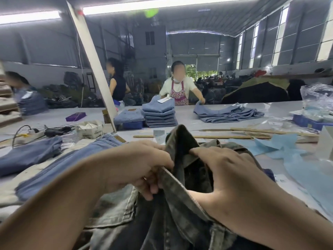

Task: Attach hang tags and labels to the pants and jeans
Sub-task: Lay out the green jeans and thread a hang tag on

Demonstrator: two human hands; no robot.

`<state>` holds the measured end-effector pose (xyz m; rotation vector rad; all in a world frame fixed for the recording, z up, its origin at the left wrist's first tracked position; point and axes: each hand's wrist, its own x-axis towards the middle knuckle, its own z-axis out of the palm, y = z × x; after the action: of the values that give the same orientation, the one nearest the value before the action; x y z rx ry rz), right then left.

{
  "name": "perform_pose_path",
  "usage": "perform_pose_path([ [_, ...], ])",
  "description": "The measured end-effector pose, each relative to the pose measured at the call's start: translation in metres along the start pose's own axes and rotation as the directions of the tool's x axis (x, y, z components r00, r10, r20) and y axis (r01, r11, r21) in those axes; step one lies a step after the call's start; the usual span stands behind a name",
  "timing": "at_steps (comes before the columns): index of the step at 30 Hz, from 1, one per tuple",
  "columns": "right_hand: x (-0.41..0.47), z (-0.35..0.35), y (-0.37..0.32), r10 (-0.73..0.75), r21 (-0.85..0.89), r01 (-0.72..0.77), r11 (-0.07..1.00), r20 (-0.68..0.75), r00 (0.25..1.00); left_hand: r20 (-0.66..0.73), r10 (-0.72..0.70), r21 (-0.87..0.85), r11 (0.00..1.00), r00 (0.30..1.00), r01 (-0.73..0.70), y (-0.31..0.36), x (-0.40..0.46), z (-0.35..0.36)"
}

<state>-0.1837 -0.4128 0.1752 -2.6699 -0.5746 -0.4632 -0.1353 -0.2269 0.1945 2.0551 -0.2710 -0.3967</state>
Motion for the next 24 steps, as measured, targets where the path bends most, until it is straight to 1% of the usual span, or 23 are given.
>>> perform_pose_path([
  [3, -0.004, 0.003, 0.004, 0.002, 0.05, 0.0, 0.999, -0.035, 0.999, 0.006, 0.094, -0.287, 0.954, 0.996, -0.089, -0.012, -0.001, -0.001],
  [5, -0.005, 0.004, 0.005, -0.01, 0.096, 0.018, 0.995, -0.084, 0.996, 0.022, 0.196, -0.398, 0.901, 0.98, -0.172, -0.011, 0.001, 0.0],
  [6, -0.004, 0.004, 0.004, -0.016, 0.127, 0.03, 0.991, -0.107, 0.994, -0.002, 0.235, -0.435, 0.875, 0.972, -0.212, -0.009, 0.005, 0.001],
  [7, -0.003, 0.003, 0.003, -0.018, 0.16, 0.042, 0.986, -0.147, 0.989, -0.045, 0.252, -0.466, 0.851, 0.967, -0.243, -0.006, 0.009, 0.002],
  [8, -0.003, 0.002, 0.003, -0.02, 0.181, 0.061, 0.982, -0.216, 0.976, -0.097, 0.254, -0.497, 0.825, 0.962, -0.268, -0.002, 0.013, 0.003],
  [10, -0.005, -0.003, 0.004, -0.051, 0.157, 0.118, 0.981, -0.378, 0.924, -0.181, 0.219, -0.579, 0.764, 0.959, -0.285, 0.004, 0.021, 0.005],
  [11, -0.005, -0.005, 0.003, -0.075, 0.141, 0.144, 0.98, -0.408, 0.91, -0.206, 0.193, -0.625, 0.729, 0.959, -0.281, 0.004, 0.023, 0.006],
  [12, -0.006, -0.007, 0.001, -0.105, 0.134, 0.168, 0.977, -0.386, 0.917, -0.219, 0.164, -0.665, 0.696, 0.962, -0.27, 0.003, 0.025, 0.007],
  [13, -0.007, -0.006, -0.001, -0.145, 0.139, 0.199, 0.97, -0.324, 0.935, -0.217, 0.134, -0.697, 0.672, 0.967, -0.249, 0.0, 0.025, 0.008],
  [15, -0.008, -0.004, -0.003, -0.191, 0.167, 0.215, 0.962, -0.15, 0.97, -0.184, 0.081, -0.751, 0.631, 0.98, -0.193, -0.008, 0.021, 0.009],
  [16, -0.008, -0.003, -0.002, -0.191, 0.181, 0.201, 0.963, -0.074, 0.979, -0.175, 0.074, -0.751, 0.635, 0.982, -0.181, -0.01, 0.019, 0.01],
  [17, -0.009, -0.002, -0.001, -0.186, 0.184, 0.188, 0.965, -0.026, 0.982, -0.17, 0.079, -0.72, 0.671, 0.982, -0.179, -0.013, 0.016, 0.01],
  [18, -0.01, 0.0, 0.0, -0.18, 0.171, 0.178, 0.969, -0.005, 0.984, -0.17, 0.082, -0.651, 0.739, 0.982, -0.174, -0.015, 0.013, 0.009],
  [20, -0.012, 0.005, 0.001, -0.166, 0.121, 0.164, 0.979, 0.008, 0.986, -0.193, 0.084, -0.418, 0.895, 0.978, -0.159, -0.015, 0.01, 0.004],
  [21, -0.013, 0.007, 0.002, -0.167, 0.082, 0.165, 0.983, 0.021, 0.986, -0.212, 0.095, -0.255, 0.955, 0.973, -0.149, -0.014, 0.008, 0.003],
  [22, -0.015, 0.009, 0.004, -0.176, 0.034, 0.176, 0.984, 0.0, 0.984, -0.227, 0.113, -0.075, 0.988, 0.967, -0.133, -0.012, 0.007, 0.001],
  [23, -0.016, 0.011, 0.003, -0.19, -0.013, 0.19, 0.982, -0.05, 0.98, -0.247, 0.132, 0.106, 0.988, 0.96, -0.108, -0.011, 0.006, 0.0],
  [24, -0.017, 0.011, 0.002, -0.202, -0.037, 0.2, 0.979, -0.102, 0.974, -0.269, 0.161, 0.27, 0.959, 0.95, -0.086, -0.011, 0.005, -0.002],
])
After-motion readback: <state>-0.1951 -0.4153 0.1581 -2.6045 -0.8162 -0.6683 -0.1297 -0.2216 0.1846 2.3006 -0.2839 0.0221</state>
